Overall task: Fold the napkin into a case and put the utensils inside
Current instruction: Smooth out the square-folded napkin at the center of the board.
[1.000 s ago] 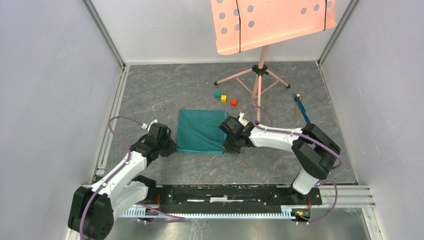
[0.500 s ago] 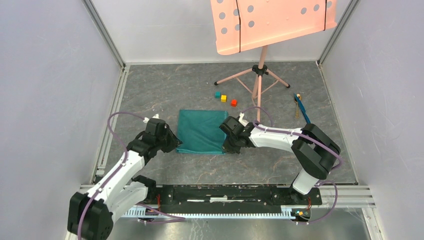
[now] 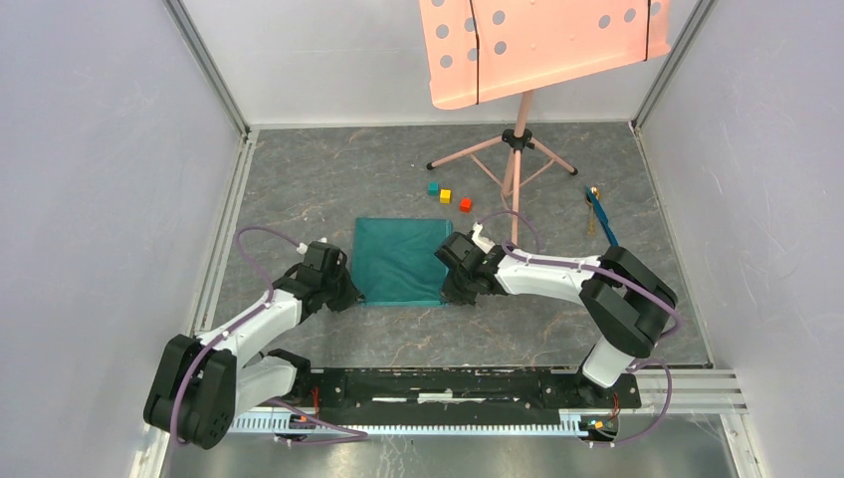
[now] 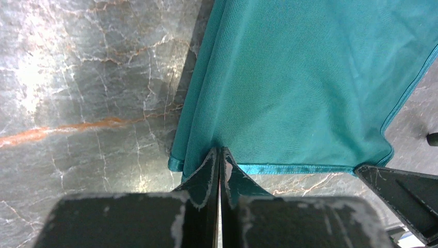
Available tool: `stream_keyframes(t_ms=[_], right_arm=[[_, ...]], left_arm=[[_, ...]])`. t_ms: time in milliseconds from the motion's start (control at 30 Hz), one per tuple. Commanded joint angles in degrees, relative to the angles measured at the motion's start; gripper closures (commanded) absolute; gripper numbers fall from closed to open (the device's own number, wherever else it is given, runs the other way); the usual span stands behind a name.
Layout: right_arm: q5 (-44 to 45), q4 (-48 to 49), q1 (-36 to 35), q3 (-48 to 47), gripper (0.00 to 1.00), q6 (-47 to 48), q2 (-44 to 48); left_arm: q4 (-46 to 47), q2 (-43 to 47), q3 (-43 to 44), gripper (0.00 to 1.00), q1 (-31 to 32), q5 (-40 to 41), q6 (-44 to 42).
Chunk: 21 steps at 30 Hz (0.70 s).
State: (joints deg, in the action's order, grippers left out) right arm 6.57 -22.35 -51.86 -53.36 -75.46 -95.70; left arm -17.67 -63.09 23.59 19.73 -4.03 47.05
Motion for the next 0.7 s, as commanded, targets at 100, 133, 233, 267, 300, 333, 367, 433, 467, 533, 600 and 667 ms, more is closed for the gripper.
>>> stream_keyframes(t_ms=[100,133,233,267,300,333,367,433,467,533,600,667], right_arm=[[5.24,1.27,-0.53,2.48,0.71,7.13,2.88],[6.49,1.58,-0.61,2.79,0.66,10.43,4.04],[10.88,3.97,-0.79,2.69,0.56,25.84,8.65],[10.84,6.01,-0.78,2.59,0.52,32.84,10.51],[7.27,10.84,-0.79,3.16,0.46,42.38,12.01],[2.33,14.91,-0.77,3.74,0.34,49.31,13.02],[-2.41,17.13,-0.66,2.92,0.28,55.32,12.89],[-8.61,18.7,-0.66,-1.63,0.23,60.44,9.24],[-10.7,18.11,-0.59,-5.52,0.22,60.79,5.69],[-14.95,18.69,-0.62,-13.21,0.23,60.55,-2.14],[-18.64,23.93,-0.62,-19.16,0.26,58.41,-9.07],[-21.97,28.2,-0.14,-24.49,0.3,56.28,-15.15]], left_arm=[[4.67,-2.42,-1.89,0.98,-0.42,3.81,-3.62],[4.73,-2.92,-1.87,0.98,-0.42,3.86,-3.78],[5.8,-3.69,-2.23,0.98,-0.46,2.87,-3.65],[6.01,-3.73,-2.32,0.98,-0.39,2.41,-3.4],[6.02,-3.56,-2.41,0.98,-0.39,1.96,-3.28],[5.78,-3.33,-2.41,0.98,-0.41,1.84,-3.13],[5.56,-3.05,-2.41,0.98,-0.46,1.78,-2.95],[4.94,-2.29,-2.09,0.98,-0.38,1.67,-2.85],[4.66,-2.15,-1.85,0.98,-0.4,1.6,-2.87],[4.35,-2.1,-1.56,0.98,-0.45,1.7,-2.75],[4.29,-2.77,-1.49,0.98,-0.44,1.98,-2.58],[3.81,-3.78,-1.27,0.98,-0.45,2.38,-2.57]])
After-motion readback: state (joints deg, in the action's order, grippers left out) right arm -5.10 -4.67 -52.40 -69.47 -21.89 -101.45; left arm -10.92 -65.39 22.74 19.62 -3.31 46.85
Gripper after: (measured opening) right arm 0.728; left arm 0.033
